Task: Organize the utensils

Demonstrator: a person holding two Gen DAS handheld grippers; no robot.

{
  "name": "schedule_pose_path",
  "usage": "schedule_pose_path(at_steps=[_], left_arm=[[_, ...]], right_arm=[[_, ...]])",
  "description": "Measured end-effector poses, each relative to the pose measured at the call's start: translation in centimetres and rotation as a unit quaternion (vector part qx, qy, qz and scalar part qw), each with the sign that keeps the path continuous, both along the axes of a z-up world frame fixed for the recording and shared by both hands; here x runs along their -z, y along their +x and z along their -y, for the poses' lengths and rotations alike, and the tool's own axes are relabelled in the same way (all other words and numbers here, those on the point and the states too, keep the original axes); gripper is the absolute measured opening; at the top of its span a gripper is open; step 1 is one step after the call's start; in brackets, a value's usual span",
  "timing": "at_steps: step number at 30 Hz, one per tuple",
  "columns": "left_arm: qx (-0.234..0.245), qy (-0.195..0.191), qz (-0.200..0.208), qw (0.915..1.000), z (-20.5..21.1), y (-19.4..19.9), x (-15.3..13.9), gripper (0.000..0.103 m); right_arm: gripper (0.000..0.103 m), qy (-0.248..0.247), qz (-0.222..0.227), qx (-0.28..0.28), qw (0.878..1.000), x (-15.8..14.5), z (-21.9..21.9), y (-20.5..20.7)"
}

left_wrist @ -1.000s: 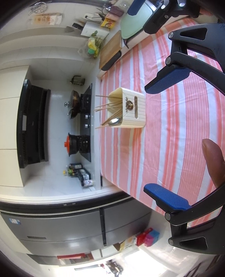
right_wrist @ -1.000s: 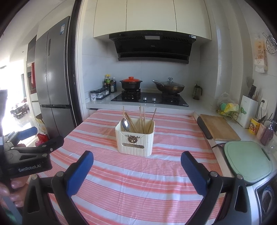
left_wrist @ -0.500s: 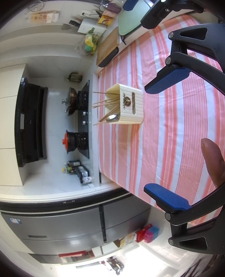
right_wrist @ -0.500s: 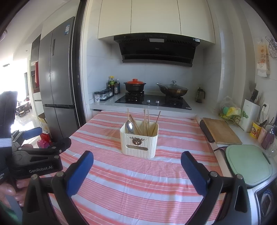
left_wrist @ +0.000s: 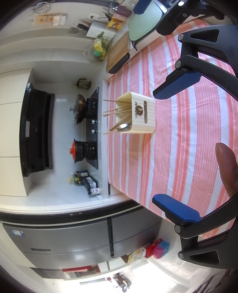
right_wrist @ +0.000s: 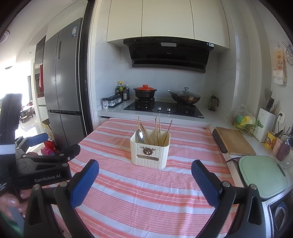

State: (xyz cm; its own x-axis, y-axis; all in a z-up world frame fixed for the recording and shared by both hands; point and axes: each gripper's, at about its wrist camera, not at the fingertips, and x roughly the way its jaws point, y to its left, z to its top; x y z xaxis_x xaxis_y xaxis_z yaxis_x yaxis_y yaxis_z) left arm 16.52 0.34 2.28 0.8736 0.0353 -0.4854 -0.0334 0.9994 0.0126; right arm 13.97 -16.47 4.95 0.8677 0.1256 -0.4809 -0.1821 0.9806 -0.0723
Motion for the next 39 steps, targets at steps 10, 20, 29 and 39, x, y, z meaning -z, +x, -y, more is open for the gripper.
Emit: schedule_pose_path(at_steps=[10, 20, 29, 39], left_arm=[[-0.002, 0.001, -0.003, 1.0000, 0.1, 0.2, 0.0, 0.103], [0.000, 0.007, 0.004, 1.0000, 0.4, 0.0, -0.3, 0.103], [0.001, 0.010, 0.000, 0.9999, 0.7, 0.1, -0.1, 0.103], [-0.007, 0.012, 0.015, 0.9998, 0.7, -0.1, 0.0, 0.103]], right_arm=[[0.103, 0.005, 0.001, 0.014, 1.000, 0.0, 1.0, 0.1], [0.103, 0.010, 0.006, 0.024, 1.000, 0.0, 1.6, 0.2], [0.103, 0.005, 0.007, 0.039, 0.999, 0.1, 2.2, 0.2], [0.103, 0.004, -0.002, 0.046, 0.999, 0.7, 2.7, 0.5]])
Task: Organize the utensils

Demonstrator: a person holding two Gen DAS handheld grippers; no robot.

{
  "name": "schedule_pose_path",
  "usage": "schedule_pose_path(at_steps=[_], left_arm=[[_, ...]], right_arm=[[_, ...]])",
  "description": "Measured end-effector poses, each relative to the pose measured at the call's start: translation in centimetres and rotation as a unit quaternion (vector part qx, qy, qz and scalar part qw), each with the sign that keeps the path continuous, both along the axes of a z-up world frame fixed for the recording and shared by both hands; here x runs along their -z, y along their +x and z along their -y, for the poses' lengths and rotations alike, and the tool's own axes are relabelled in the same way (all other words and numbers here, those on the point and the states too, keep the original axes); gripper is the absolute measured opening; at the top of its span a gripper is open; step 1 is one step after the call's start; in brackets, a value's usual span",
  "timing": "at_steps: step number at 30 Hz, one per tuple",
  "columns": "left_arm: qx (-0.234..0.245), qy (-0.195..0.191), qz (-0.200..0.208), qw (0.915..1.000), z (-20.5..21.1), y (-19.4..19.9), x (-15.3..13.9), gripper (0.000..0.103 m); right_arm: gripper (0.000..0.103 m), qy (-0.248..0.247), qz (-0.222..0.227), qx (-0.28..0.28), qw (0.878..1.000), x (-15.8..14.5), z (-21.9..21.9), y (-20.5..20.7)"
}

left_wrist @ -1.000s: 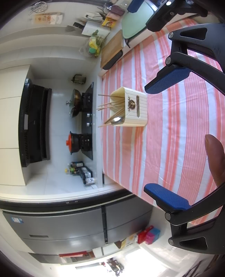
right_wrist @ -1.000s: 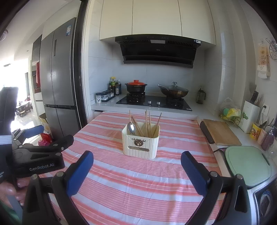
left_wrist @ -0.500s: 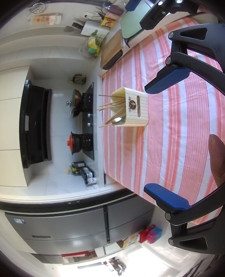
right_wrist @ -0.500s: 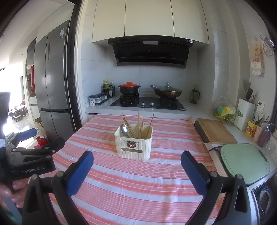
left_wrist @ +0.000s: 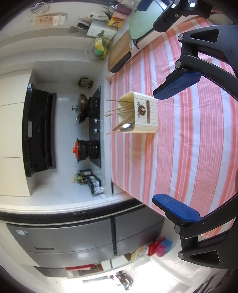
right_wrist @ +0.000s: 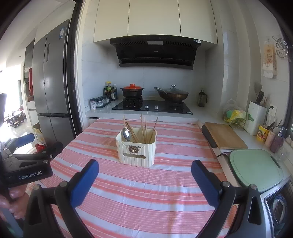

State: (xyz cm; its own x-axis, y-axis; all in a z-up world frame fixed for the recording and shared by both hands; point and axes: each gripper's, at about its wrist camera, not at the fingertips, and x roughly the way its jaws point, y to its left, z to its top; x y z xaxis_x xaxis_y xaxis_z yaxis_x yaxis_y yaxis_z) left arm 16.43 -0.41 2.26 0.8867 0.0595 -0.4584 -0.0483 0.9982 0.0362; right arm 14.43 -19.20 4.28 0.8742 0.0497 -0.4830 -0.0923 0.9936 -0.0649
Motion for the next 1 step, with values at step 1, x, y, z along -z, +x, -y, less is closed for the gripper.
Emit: schedule_pose_path(at_steps=[1], left_arm=[[0.000, 0.004, 0.000, 1.0000, 0.07, 0.02, 0.01, 0.103]], right_arm=[[0.103, 0.000, -0.001, 0.000, 1.000, 0.06, 0.04, 0.04]])
